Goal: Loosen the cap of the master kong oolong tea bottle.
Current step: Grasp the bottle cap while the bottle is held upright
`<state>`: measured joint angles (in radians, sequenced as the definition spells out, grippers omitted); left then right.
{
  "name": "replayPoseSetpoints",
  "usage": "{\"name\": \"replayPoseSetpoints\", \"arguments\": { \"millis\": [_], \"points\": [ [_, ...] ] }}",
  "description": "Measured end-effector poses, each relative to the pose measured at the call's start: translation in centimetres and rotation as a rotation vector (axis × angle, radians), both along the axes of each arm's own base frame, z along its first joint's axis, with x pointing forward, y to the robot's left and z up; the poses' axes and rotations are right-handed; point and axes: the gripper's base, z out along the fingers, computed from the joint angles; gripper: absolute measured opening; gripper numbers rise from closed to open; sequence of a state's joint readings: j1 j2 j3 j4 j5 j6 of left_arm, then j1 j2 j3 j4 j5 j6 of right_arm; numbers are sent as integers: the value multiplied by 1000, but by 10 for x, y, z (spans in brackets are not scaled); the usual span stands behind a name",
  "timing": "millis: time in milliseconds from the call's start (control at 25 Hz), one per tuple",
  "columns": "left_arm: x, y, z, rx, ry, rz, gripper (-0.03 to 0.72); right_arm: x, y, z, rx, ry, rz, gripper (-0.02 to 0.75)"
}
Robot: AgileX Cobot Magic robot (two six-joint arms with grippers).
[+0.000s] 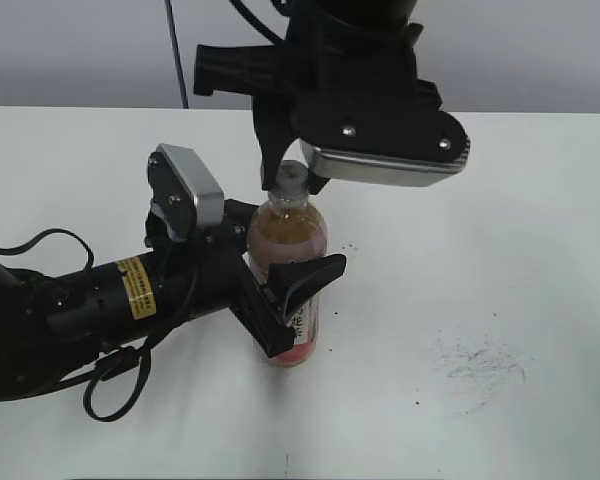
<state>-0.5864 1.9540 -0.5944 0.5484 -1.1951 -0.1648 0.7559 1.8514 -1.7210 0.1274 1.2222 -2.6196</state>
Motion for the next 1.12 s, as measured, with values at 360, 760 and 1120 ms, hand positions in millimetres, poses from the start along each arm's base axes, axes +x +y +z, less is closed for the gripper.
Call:
{"name": "replayPoseSetpoints", "arguments": {
  "millis": [360,760,1120],
  "points": [
    [0,0,0,-1,1,1,445,0,0,0,-32,-65,198,269],
    [0,0,0,-1,1,1,445,0,0,0,12,25,-87,269],
    [0,0,0,1,-2,-4,445,1,-1,0,95,201,-706,468]
  ]
}}
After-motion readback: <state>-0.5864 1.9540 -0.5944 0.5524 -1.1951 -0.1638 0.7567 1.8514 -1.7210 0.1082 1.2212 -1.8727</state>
